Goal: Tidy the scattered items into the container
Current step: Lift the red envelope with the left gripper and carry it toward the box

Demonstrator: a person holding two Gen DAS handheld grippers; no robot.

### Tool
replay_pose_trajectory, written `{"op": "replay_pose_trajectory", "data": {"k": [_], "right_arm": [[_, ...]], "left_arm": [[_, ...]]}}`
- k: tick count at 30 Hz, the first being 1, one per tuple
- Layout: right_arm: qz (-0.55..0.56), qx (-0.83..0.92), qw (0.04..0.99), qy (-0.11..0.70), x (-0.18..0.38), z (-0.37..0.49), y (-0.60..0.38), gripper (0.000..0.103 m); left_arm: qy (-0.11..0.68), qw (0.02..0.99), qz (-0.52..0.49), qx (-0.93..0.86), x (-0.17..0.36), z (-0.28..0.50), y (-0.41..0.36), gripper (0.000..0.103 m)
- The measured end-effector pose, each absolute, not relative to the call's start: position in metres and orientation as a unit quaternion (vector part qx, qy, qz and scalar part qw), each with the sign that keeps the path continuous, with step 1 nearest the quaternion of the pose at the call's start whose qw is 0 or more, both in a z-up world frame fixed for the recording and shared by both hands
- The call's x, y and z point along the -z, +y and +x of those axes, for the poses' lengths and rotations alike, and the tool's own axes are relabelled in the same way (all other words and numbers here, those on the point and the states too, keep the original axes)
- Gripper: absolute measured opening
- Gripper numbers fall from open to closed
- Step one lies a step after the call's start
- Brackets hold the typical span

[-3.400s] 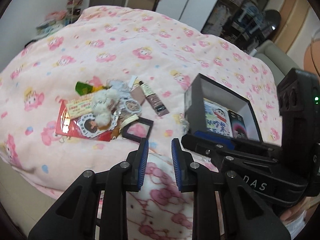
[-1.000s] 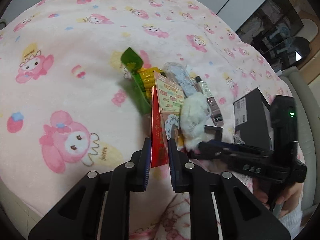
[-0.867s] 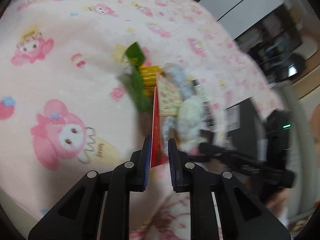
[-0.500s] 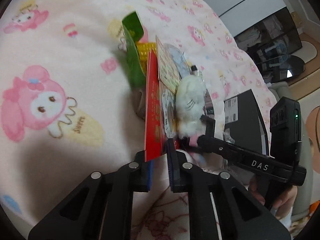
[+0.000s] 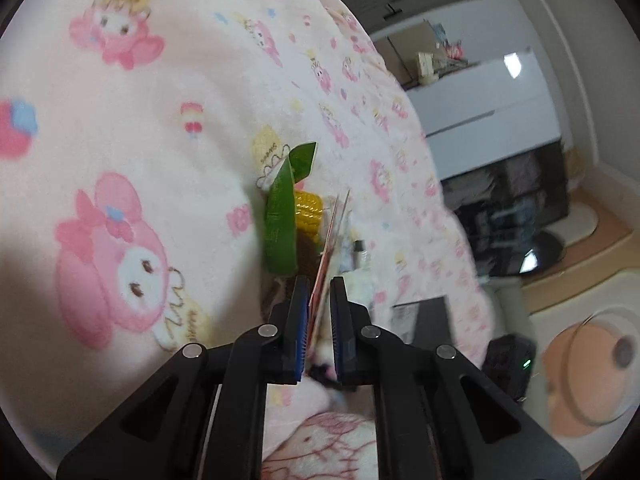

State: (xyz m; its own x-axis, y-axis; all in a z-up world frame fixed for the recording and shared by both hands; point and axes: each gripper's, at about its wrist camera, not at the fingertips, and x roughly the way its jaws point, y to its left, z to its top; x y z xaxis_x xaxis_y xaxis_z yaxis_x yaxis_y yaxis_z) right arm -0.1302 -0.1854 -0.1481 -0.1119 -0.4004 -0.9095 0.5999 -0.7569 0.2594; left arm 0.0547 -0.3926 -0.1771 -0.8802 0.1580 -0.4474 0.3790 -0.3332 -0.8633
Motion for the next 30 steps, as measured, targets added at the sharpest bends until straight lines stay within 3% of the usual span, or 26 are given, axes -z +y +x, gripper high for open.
{"op": "replay_pose_trajectory", "data": {"k": [3, 8, 15, 20, 26, 30], "right_arm": [[0.567, 0.746, 0.34, 0.08, 0.139, -0.129, -0.174, 0.034], [0.565, 0.745, 0.347, 0.075, 0.146, -0.141, -0.186, 0.034], [0.563, 0.749, 0.342, 0.077, 0.146, -0.147, -0.184, 0.034], [0.556, 0.757, 0.338, 0.057, 0.134, -0.145, -0.176, 0.034], [0.548, 0.755, 0.356, 0.058, 0.116, -0.129, -0.173, 0.034], [0.54, 0.76, 0.356, 0.058, 0.107, -0.126, -0.169, 0.034]], "left_arm": [[0.606, 0.069, 0.229, 0.759, 0.193, 0.045, -0.397, 0.007], [0.541, 0.158, 0.291, 0.773, 0.19, 0.021, -0.392, 0.005], [0.433, 0.185, 0.251, 0.846, 0.108, 0.039, -0.395, 0.0], [0.368, 0.151, 0.256, 0.881, 0.07, 0.029, -0.376, 0.0], [0.426, 0.105, 0.239, 0.866, 0.066, 0.037, -0.37, 0.0], [0.391, 0.05, 0.232, 0.889, 0.03, 0.039, -0.353, 0.0]]}}
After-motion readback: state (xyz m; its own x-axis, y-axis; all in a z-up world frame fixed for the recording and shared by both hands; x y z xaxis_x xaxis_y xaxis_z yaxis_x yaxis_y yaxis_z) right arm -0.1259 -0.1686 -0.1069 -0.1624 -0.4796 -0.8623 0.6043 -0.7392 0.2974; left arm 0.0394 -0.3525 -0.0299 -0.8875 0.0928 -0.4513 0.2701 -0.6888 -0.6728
